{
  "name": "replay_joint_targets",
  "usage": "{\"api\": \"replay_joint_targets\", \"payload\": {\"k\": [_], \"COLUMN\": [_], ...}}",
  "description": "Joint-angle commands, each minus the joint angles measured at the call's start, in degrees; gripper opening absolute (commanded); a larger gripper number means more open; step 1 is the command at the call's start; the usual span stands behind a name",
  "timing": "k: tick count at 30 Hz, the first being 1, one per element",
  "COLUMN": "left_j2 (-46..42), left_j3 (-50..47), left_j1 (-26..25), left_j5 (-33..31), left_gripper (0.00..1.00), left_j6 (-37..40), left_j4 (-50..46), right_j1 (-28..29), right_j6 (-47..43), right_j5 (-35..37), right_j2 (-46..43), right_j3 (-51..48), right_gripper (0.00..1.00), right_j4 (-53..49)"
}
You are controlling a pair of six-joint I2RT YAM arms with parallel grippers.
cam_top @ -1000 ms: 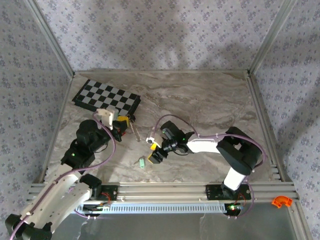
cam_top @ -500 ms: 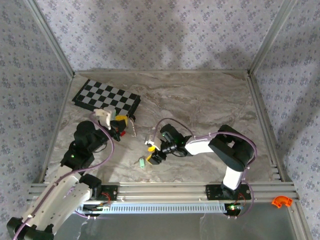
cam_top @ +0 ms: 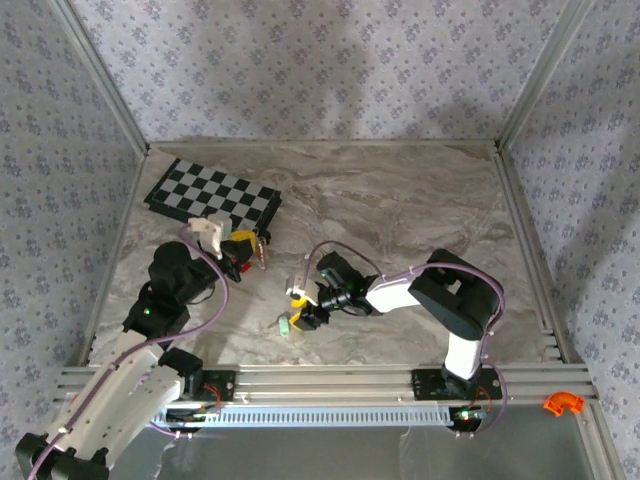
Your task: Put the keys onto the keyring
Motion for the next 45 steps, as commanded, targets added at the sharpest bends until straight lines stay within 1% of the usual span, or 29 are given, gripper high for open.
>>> {"api": "replay_joint_targets", "payload": {"k": [1,19,23,27,32,35,42,45], "left_j2": [-0.7,-0.9,-0.9,-0.7,-0.4,-0.5,-0.4,-0.5], "left_j3": [0.0,-0.5,-0.6,-0.6,-0.5,-0.6,-0.6,-0.7], "left_j1": [0.6,0.7,0.7,0.8,1.0,1.1,1.2,1.2], "left_j5": [1.4,2.1,2.0,2.0,2.2,2.2,2.2,2.0], "left_gripper": [0.00,0.00,0.00,0.00,0.00,0.00,0.00,0.00], "left_j6": [-1.0,-1.5,-1.6,-1.7,-1.8,-1.9,-1.9,-1.9], "left_j4": [3.4,4.0,4.0,4.0,4.0,4.0,3.9,3.9], "right_j1": [0.5,1.1,1.3,1.4,1.8,1.9,1.9,1.9], "right_j6": [-1.1,-1.6,-1.7,-1.7,-2.1,-2.2,-2.2,-2.1], "right_j5": [-0.3,-0.9,-0.4,-0.5,-0.9,-0.8,-0.7,-0.6], "right_j2": [1.8,3.5,3.6,3.7,4.0,3.9,3.6,3.1], "right_j3": [1.0,2.9,3.1,3.2,4.0,3.8,3.9,3.6], "right_gripper": [0.49,0.33,0.26,0.21,0.18,0.14,0.08,0.02], "right_j4": [1.0,0.3,0.2,0.0,-0.7,-0.9,-1.0,-1.2]}}
